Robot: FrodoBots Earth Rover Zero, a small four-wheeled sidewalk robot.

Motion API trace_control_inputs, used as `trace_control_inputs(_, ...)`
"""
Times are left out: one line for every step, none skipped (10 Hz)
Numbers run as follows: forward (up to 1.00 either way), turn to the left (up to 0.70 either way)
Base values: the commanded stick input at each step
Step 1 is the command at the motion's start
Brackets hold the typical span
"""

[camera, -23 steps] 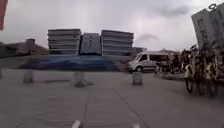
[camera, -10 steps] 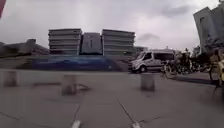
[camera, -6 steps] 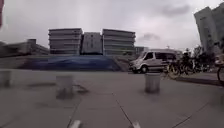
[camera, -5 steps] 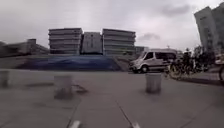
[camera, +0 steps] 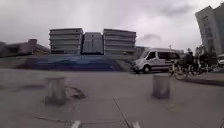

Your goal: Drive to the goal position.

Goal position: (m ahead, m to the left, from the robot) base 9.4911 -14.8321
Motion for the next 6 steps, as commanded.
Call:
trace_control_inputs(0.70, 0.00)
trace_control_inputs(0.70, 0.00)
trace_control_inputs(0.70, 0.00)
trace_control_inputs(0.70, 0.00)
trace_control_inputs(0.70, 0.00)
trace_control_inputs(0.70, 0.00)
